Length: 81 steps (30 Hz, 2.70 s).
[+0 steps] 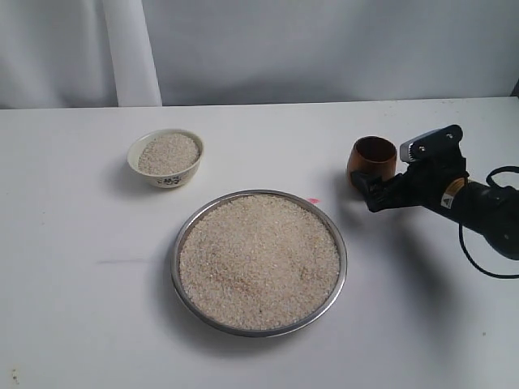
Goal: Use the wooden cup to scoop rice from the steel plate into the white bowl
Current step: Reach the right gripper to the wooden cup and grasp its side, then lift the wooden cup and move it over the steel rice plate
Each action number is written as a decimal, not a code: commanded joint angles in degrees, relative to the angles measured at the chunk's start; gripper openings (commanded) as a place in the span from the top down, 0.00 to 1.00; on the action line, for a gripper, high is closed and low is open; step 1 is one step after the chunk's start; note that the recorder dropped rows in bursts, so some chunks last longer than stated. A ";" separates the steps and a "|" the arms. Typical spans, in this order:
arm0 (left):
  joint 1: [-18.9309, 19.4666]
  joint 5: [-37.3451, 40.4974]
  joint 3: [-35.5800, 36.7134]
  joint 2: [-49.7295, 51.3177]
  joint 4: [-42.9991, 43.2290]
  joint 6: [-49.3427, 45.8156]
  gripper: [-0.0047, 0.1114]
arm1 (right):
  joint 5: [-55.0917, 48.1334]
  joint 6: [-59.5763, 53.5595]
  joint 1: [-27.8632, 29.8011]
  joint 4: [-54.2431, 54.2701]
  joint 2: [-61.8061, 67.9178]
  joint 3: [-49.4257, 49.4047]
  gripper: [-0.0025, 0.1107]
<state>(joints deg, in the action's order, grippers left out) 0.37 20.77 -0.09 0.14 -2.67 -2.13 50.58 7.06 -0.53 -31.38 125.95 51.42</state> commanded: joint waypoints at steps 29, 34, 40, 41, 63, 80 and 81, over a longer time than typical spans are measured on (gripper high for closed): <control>-0.37 -0.91 0.09 -0.14 0.02 0.03 0.96 | -2.21 5.01 -2.37 -6.16 7.15 10.69 0.90; -0.37 -0.91 0.09 -0.14 0.02 0.03 0.96 | -5.33 5.93 -2.37 -10.01 5.21 10.69 0.98; -0.37 -0.91 0.09 -0.14 0.02 0.14 0.96 | -20.27 12.51 -2.37 -16.88 -2.67 10.69 0.98; -0.37 -0.91 0.09 -0.14 0.02 0.14 0.96 | -22.37 14.50 -2.37 -19.78 -4.44 10.69 0.98; -0.37 -0.91 0.09 -0.14 0.02 0.15 0.96 | -68.63 19.81 -28.88 -44.42 -28.09 10.69 0.98; -0.37 -0.91 0.09 -0.14 0.02 0.02 0.96 | -94.60 -2.09 -42.94 -44.42 -24.39 10.69 0.98; -0.37 -0.91 0.09 -0.14 0.02 0.02 0.96 | -94.74 -2.34 -43.33 -44.53 -23.52 10.69 0.98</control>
<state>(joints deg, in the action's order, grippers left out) 0.37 20.77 -0.09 0.14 -2.67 -2.13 -41.96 6.80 -42.87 -75.21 100.59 61.84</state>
